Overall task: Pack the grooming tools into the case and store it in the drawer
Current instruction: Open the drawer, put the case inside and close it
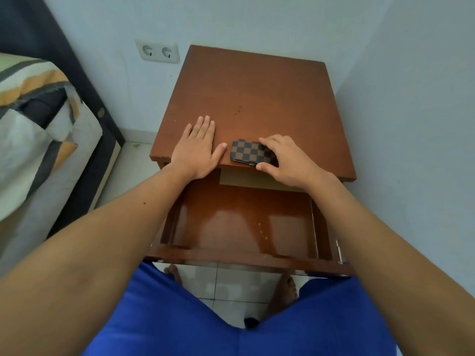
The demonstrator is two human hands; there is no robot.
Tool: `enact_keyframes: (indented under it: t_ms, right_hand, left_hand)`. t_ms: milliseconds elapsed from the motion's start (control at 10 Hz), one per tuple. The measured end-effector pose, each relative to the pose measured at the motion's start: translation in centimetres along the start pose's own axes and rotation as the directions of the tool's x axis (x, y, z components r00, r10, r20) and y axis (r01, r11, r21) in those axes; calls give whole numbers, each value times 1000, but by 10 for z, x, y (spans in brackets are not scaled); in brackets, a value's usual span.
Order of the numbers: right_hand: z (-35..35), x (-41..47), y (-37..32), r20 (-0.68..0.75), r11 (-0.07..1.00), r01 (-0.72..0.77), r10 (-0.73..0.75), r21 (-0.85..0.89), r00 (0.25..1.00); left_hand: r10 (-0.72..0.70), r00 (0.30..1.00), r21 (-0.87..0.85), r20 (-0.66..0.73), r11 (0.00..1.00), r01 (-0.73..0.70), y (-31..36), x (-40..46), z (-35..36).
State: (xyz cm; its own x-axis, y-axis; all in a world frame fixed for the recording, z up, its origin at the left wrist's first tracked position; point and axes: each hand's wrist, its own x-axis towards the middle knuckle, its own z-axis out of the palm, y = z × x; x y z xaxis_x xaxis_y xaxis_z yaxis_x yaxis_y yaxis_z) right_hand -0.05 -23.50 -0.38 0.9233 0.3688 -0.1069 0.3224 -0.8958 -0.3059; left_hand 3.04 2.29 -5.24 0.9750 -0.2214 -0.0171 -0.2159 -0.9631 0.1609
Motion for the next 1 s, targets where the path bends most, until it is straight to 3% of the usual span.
enact_keyframes:
  t_ms: [200, 400, 600, 1000]
  right_hand:
    - [-13, -3, -4, -26, 1000, 29, -29, -10, 999]
    - [18, -51, -12, -19, 981, 148, -147, 125, 989]
    - [91, -56, -5, 239, 997, 49, -64, 67, 969]
    - [129, -42, 4, 302, 1000, 19, -16, -8, 953]
  left_hand:
    - [16, 1000, 39, -8, 999, -16, -2, -1, -2]
    - [11, 1000, 51, -3, 999, -11, 0, 1, -1]
    - [11, 1000, 58, -10, 998, -10, 1, 0, -2]
    - [8, 1000, 64, -6, 998, -8, 2, 0, -3]
